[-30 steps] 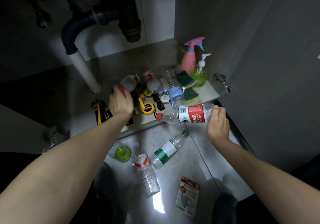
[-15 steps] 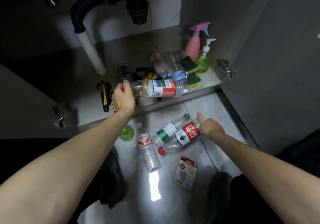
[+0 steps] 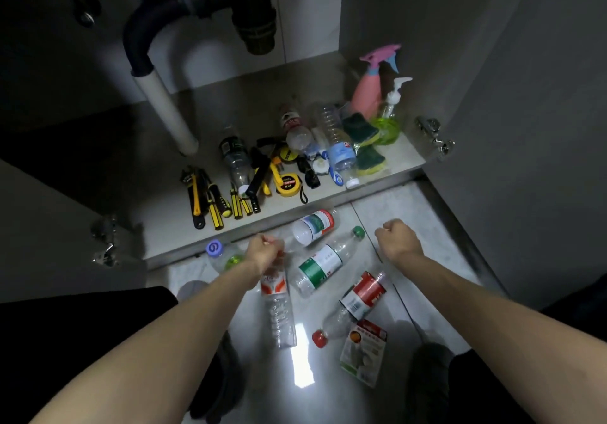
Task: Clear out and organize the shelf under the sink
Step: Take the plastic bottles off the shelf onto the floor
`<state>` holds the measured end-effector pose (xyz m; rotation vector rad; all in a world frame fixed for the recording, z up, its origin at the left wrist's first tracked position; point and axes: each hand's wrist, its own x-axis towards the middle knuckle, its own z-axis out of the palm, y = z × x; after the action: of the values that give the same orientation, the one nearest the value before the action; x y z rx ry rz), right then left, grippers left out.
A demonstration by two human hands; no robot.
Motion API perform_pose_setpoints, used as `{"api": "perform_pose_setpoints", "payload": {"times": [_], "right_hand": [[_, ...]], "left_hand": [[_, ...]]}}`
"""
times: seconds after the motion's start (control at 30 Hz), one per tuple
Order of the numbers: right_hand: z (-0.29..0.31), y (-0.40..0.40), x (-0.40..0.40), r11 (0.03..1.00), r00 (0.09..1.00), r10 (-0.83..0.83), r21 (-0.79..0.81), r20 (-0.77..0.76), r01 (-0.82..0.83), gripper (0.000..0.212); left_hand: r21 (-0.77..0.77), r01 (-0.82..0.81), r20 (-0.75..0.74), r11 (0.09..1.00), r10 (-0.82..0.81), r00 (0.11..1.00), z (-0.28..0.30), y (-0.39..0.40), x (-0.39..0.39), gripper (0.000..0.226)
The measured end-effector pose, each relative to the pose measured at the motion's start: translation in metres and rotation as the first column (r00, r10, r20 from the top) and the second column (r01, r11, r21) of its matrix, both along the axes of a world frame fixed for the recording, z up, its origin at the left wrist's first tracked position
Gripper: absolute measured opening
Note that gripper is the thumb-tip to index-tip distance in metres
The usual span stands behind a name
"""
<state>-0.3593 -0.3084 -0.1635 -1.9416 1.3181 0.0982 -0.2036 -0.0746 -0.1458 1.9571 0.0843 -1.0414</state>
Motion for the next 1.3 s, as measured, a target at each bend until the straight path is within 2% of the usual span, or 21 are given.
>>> {"api": "perform_pose_setpoints", "payload": {"times": [0.1, 0.23, 0.3, 0.37, 0.43, 0.5, 0.6, 0.7, 0.8, 0.87, 0.97, 1.07, 1.17, 1.3], "right_hand": [[0.017, -0.007, 0.026, 0.997, 0.990, -0.068, -0.033, 0.121, 0.073, 0.036], [0.036, -0.017, 0.067, 0.996, 0.972, -0.035, -0.070, 0.231, 0.052, 0.034], [0.043, -0.019, 0.084, 0.966, 0.969, 0.113, -0.254, 0.221, -0.055, 0.037], [0.048, -0.024, 0.102, 0.882, 0.945, 0.242, -0.455, 0.221, -0.120, 0.036], [0.053, -0.034, 0.125, 0.832, 0.932, 0.287, -0.539, 0.222, -0.128, 0.037], [0.058, -0.043, 0.151, 0.842, 0.945, 0.286, -0.513, 0.160, -0.168, 0.047], [0.055, -0.050, 0.172, 0.871, 0.966, 0.256, -0.443, 0.039, -0.213, 0.067], [0.041, -0.048, 0.169, 0.845, 0.959, 0.283, -0.472, -0.001, -0.250, 0.074], [0.030, -0.051, 0.159, 0.835, 0.948, 0.315, -0.486, 0.036, -0.259, 0.075], [0.029, -0.053, 0.152, 0.866, 0.946, 0.295, -0.457, 0.135, -0.204, 0.077], [0.033, -0.052, 0.132, 0.930, 0.914, 0.196, -0.362, 0.355, -0.059, 0.082], [0.035, -0.046, 0.103, 0.954, 0.867, 0.107, -0.297, 0.487, 0.049, 0.078], [0.029, -0.045, 0.066, 0.956, 0.880, 0.083, -0.287, 0.467, 0.062, 0.074], [0.010, -0.049, 0.013, 0.932, 0.928, 0.176, -0.358, 0.329, -0.050, 0.067]], "left_hand": [[0.134, 0.074, 0.094, 0.988, -0.087, 0.992, -0.008, -0.008, 0.005, 0.009], [0.165, 0.107, 0.310, 0.980, -0.155, 0.938, -0.008, -0.025, 0.012, 0.009], [0.171, 0.183, 0.390, 0.968, -0.238, 0.890, -0.003, -0.038, 0.018, 0.017], [0.196, 0.284, 0.469, 0.939, -0.344, 0.814, 0.007, -0.054, 0.026, 0.022], [0.199, 0.321, 0.552, 0.926, -0.376, 0.744, 0.020, -0.072, 0.039, 0.022], [0.188, 0.270, 0.619, 0.944, -0.328, 0.713, 0.036, -0.091, 0.058, 0.025], [0.130, 0.151, 0.648, 0.980, -0.199, 0.735, 0.054, -0.116, 0.089, 0.026], [0.115, 0.061, 0.678, 0.992, -0.123, 0.724, 0.060, -0.130, 0.110, 0.030], [0.071, -0.040, 0.679, 0.997, -0.019, 0.734, 0.056, -0.142, 0.124, 0.036], [0.075, -0.075, 0.688, 0.994, 0.003, 0.726, 0.050, -0.152, 0.131, 0.037], [0.177, -0.044, 0.698, 0.983, -0.094, 0.710, 0.042, -0.167, 0.138, 0.051], [0.437, 0.131, 0.647, 0.890, -0.412, 0.642, 0.033, -0.177, 0.135, 0.073], [0.548, 0.197, 0.603, 0.813, -0.547, 0.580, 0.024, -0.181, 0.131, 0.076], [0.558, 0.159, 0.647, 0.814, -0.547, 0.531, 0.025, -0.182, 0.125, 0.049]]}}
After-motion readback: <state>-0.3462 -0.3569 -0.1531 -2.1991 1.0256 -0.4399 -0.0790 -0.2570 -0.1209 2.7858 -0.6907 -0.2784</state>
